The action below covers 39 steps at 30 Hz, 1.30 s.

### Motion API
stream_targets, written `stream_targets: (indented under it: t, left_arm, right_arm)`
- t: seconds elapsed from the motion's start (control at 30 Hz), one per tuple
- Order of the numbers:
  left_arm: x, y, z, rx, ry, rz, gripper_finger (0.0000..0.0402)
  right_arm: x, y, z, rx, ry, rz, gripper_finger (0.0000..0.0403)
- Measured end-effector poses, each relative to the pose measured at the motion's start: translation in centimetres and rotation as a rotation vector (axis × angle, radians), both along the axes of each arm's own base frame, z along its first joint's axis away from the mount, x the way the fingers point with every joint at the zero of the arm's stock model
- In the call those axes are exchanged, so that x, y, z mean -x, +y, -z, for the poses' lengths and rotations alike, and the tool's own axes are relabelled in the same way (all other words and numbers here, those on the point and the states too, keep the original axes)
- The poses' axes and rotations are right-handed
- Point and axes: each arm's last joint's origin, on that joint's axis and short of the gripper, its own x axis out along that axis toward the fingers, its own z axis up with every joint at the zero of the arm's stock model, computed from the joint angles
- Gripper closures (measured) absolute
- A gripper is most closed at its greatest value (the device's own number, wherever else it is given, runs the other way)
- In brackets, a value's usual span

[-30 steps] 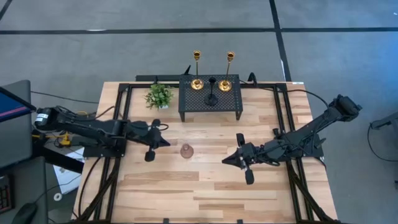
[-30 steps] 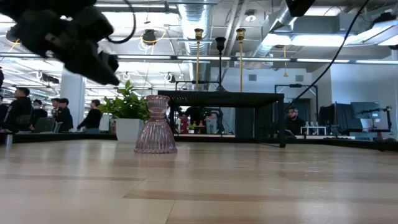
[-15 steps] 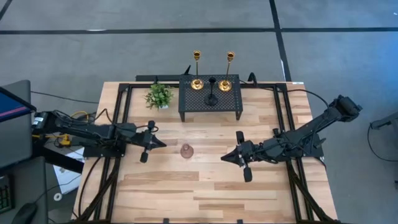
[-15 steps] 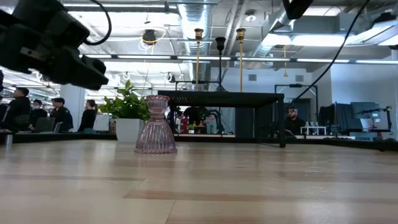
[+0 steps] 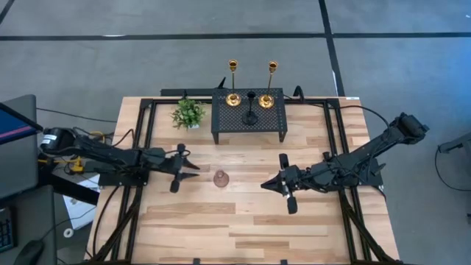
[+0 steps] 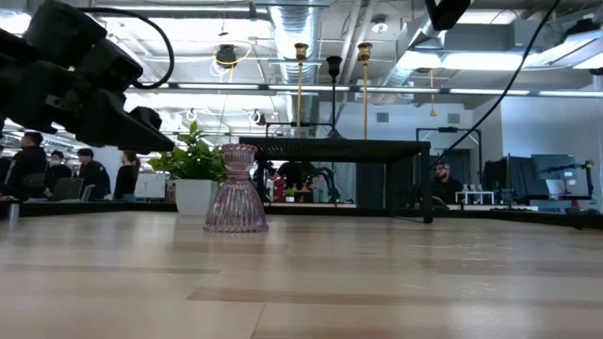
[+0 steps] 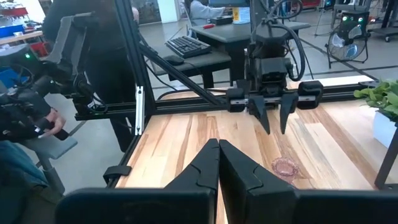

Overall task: Pick & Place candle stick holders
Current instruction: Put the pink glass candle holder on the shelf

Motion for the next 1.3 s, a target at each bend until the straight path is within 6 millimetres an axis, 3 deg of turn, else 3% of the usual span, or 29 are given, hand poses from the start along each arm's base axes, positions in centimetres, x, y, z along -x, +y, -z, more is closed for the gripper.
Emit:
stream_targets:
  t: [0.3, 0.5, 0.8, 1.07, 1.3]
  left_arm:
    - [-1.1, -0.1, 0.3, 0.003, -0.026, 0.0, 0.0169]
    - [-1.9, -0.2, 0.6, 0.006, -0.054, 0.0, 0.0121]
    - [-3.1, -0.3, 1.6, 0.033, -0.041, -0.011, 0.0112]
    - [-6.7, -0.6, 0.6, 0.031, -0.041, 0.003, 0.0111]
    - [-8.3, -0.6, 0.9, 0.028, -0.012, -0.01, 0.0111]
  right_arm:
    - [0.0, 0.0, 0.0, 0.0, 0.0, 0.0, 0.0403]
    - [0.0, 0.0, 0.0, 0.022, -0.002, -0.003, 0.0403]
    - [0.0, 0.0, 0.0, 0.028, -0.003, -0.004, 0.0403]
    - [0.0, 0.0, 0.0, 0.027, -0.003, -0.005, 0.0403]
    - [0.3, 0.6, 0.0, 0.026, -0.004, -0.031, 0.0403]
